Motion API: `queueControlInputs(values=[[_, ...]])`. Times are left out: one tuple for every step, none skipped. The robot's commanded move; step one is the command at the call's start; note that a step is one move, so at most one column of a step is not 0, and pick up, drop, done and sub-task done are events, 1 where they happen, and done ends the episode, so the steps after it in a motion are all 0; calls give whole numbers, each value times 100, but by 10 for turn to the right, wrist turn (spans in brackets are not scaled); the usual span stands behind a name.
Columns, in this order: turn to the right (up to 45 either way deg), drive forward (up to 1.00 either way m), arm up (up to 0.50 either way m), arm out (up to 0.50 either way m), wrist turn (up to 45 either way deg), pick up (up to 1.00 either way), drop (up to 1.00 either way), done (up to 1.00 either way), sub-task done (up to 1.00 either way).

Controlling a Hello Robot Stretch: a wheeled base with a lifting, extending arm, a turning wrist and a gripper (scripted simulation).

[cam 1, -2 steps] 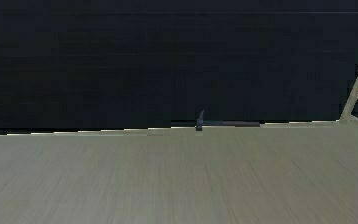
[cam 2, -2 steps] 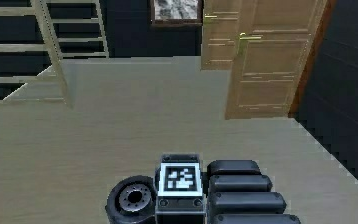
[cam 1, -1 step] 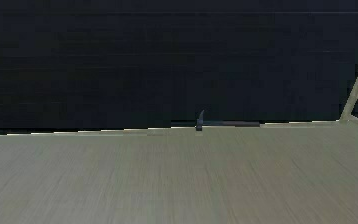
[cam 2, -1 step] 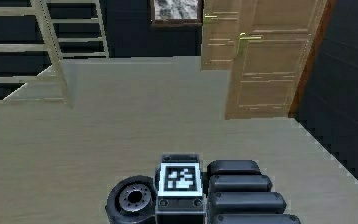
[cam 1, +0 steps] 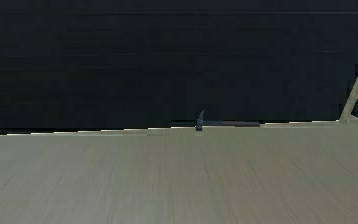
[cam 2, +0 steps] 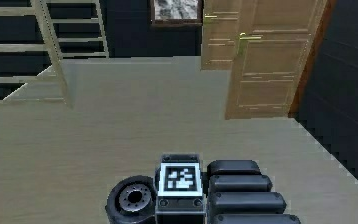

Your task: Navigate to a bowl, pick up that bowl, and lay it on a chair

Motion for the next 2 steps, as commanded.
queueControlInputs(values=[[-450, 0, 0, 0, 0, 0, 0, 0, 0], [-210, 0, 0, 0, 0, 0, 0, 0, 0]])
